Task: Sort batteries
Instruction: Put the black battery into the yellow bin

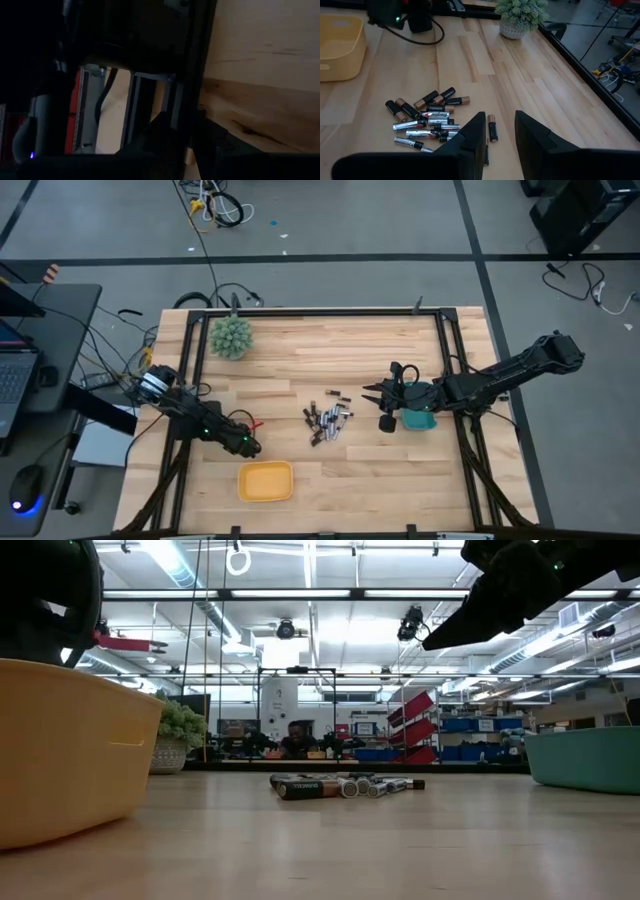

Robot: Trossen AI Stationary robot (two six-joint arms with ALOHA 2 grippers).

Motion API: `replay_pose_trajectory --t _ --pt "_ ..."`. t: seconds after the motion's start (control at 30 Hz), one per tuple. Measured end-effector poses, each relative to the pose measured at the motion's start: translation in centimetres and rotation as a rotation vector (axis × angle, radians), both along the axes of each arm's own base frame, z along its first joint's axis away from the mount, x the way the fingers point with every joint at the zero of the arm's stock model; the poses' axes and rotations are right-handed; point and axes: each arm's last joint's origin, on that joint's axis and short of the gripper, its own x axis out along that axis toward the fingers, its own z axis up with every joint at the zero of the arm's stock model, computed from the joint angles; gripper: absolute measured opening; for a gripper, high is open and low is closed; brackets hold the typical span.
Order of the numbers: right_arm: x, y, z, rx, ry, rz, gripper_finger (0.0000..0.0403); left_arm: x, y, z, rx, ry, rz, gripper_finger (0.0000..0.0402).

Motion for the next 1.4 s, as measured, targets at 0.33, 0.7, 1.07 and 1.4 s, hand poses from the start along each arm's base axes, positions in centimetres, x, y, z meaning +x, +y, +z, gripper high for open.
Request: replay_pose_trajectory --t 0.33,0.7,1.07,1.4 --pt "0.0 0.0 0.0 0.004 -0.006 -0.001 0.009 1.8 -0.8 0.4 -0.133 -0.077 -0.143 0.0081" --pt "0.0 0.0 0.1 0.008 -0.01 -0.003 0.009 1.1 -0.4 0.3 -0.241 0.025 -0.378 0.0081" --pt "0.0 0.0 0.1 0.008 -0.011 -0.003 0.009 0.4 -0.1 -0.2 -0.3 0.047 -0.369 0.0007" --pt "0.0 0.0 0.1 0.008 -0.013 -0.003 0.009 -1.0 0.3 -0.4 -0.349 0.14 -0.261 0.0001"
